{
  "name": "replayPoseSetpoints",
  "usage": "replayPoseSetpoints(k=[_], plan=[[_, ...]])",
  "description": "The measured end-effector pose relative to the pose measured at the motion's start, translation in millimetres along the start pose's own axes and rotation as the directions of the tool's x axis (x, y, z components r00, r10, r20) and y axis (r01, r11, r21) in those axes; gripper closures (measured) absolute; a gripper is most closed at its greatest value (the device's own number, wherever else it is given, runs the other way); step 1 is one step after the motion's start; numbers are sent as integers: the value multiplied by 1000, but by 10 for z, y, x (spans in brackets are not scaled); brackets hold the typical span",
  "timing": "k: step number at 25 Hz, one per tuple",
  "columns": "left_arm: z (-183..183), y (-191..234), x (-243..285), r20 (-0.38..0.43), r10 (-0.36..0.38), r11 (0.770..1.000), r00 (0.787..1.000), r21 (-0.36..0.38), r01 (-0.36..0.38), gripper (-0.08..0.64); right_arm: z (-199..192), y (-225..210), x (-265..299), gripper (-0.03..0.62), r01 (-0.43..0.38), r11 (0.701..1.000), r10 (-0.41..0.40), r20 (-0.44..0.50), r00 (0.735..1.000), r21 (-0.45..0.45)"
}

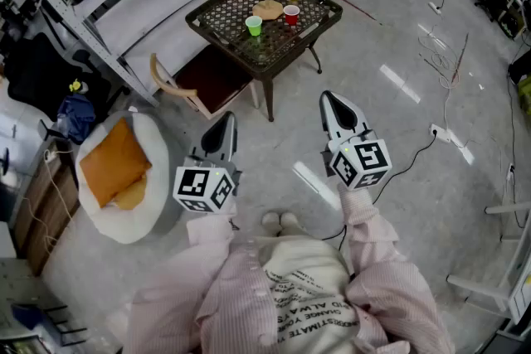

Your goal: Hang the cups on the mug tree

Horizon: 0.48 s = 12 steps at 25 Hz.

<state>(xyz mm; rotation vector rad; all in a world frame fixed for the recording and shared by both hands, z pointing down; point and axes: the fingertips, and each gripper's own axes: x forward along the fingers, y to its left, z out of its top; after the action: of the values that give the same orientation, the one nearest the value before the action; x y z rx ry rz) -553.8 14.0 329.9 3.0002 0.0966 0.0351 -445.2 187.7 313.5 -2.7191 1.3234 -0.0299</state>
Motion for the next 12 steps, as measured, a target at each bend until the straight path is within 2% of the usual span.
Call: replayPoseSetpoints(k=[7, 12], plan=[[-27, -45, -32, -5, -1, 1000, 1000, -6, 1, 561, -20, -5, -30, 594, 11, 1000, -11, -1, 1000, -28], [-30, -73, -24, -2, 4, 1000, 1000, -10, -4, 561, -53, -60, -27, 589, 4, 1000, -4, -5, 1000, 10]])
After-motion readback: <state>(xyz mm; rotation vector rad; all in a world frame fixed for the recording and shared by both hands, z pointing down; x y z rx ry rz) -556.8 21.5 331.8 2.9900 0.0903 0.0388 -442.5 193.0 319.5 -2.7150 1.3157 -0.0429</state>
